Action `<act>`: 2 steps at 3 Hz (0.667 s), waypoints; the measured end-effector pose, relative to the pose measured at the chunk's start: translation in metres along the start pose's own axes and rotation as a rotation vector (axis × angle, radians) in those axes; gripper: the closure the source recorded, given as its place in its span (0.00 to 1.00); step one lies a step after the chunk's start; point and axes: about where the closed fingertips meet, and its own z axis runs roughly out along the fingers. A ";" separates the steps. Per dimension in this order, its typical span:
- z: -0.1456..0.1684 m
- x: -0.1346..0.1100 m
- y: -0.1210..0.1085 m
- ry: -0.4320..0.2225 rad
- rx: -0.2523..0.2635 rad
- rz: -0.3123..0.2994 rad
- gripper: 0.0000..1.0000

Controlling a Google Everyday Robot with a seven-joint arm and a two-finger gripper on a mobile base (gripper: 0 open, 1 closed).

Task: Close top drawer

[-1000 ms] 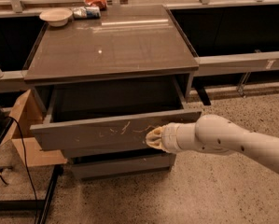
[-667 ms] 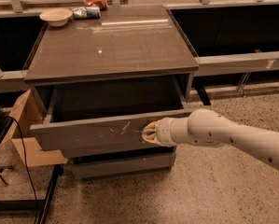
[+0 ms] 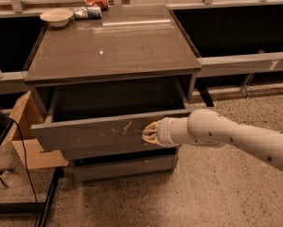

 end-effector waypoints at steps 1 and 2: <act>0.000 0.000 0.000 0.000 0.000 0.000 0.49; 0.000 0.000 0.000 0.000 0.000 0.000 0.26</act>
Offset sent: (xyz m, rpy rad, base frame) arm 0.0000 0.0000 0.0000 0.0000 0.0000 0.0000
